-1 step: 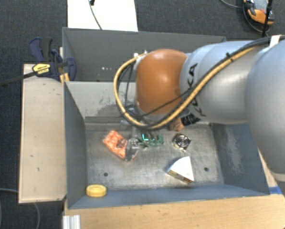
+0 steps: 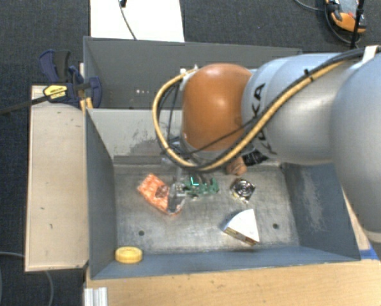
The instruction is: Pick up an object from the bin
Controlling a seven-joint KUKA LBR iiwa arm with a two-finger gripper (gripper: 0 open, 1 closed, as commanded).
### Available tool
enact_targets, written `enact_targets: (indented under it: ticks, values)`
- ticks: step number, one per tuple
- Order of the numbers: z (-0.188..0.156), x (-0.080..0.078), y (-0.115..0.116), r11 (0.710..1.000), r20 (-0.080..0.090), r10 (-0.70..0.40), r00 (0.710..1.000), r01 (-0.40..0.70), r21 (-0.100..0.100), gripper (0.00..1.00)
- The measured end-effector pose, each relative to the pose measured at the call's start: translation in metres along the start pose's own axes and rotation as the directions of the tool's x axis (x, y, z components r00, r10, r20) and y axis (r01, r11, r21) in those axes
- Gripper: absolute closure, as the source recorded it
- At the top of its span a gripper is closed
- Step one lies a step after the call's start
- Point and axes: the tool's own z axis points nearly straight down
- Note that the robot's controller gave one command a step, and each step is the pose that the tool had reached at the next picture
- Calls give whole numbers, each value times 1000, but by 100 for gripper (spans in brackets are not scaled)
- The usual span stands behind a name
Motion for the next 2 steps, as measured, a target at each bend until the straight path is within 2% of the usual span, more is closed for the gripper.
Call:
enact_targets:
  ticks: [1,2]
  values:
    - [39,-8,-1,999,9,37,999,-37,-3,0]
    - [90,-20,2,1000,4,31,1000,-31,-1,100]
